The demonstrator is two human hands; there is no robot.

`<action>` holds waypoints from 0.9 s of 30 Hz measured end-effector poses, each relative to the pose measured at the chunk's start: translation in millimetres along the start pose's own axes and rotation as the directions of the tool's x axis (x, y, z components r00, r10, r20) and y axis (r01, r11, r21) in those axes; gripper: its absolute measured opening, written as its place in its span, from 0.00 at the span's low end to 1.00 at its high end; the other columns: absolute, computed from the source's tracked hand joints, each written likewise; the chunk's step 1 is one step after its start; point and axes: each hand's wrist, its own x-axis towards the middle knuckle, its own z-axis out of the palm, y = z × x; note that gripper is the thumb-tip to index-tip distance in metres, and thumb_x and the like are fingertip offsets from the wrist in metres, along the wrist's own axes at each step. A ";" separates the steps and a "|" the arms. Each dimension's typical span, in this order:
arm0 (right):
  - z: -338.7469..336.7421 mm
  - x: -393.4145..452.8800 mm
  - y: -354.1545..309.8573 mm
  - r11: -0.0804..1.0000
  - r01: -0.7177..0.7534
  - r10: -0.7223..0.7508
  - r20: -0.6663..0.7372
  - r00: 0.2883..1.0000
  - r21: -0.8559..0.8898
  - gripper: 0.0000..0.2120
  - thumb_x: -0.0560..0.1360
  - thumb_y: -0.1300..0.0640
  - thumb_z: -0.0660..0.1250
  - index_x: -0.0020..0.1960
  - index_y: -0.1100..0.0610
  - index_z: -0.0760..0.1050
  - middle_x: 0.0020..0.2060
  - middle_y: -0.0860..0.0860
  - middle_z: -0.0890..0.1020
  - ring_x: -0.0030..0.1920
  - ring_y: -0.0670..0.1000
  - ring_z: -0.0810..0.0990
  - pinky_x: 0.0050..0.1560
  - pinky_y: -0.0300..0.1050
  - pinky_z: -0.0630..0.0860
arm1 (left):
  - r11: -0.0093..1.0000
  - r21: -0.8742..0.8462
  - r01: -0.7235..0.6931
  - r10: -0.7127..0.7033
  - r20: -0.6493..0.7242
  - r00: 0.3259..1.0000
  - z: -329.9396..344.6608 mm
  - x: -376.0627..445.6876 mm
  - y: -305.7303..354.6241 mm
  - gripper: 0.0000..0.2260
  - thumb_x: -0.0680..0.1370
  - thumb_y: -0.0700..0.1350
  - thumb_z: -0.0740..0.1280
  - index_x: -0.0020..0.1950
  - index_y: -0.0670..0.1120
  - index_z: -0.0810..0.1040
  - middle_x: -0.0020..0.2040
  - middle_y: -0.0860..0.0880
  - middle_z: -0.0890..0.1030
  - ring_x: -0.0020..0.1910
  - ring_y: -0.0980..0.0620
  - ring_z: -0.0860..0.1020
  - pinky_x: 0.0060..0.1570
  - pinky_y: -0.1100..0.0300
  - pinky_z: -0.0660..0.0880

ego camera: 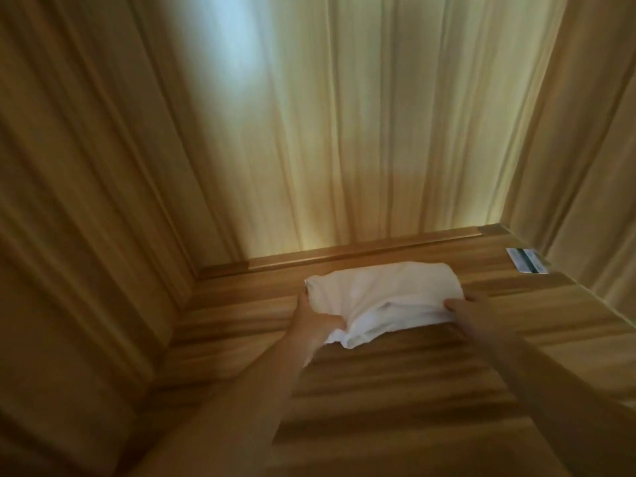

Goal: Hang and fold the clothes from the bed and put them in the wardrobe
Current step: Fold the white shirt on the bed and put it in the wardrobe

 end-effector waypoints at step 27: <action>-14.1 -25.8 -57.3 0.604 0.425 -0.392 0.213 0.895 -0.674 0.21 0.75 0.52 0.63 0.67 0.56 0.69 0.61 0.54 0.75 0.58 0.54 0.75 0.55 0.45 0.72 | 0.556 0.774 -0.303 0.415 0.057 0.908 -3.0 -14.4 56.5 0.28 0.79 0.49 0.63 0.78 0.53 0.59 0.76 0.52 0.64 0.73 0.49 0.64 0.70 0.52 0.65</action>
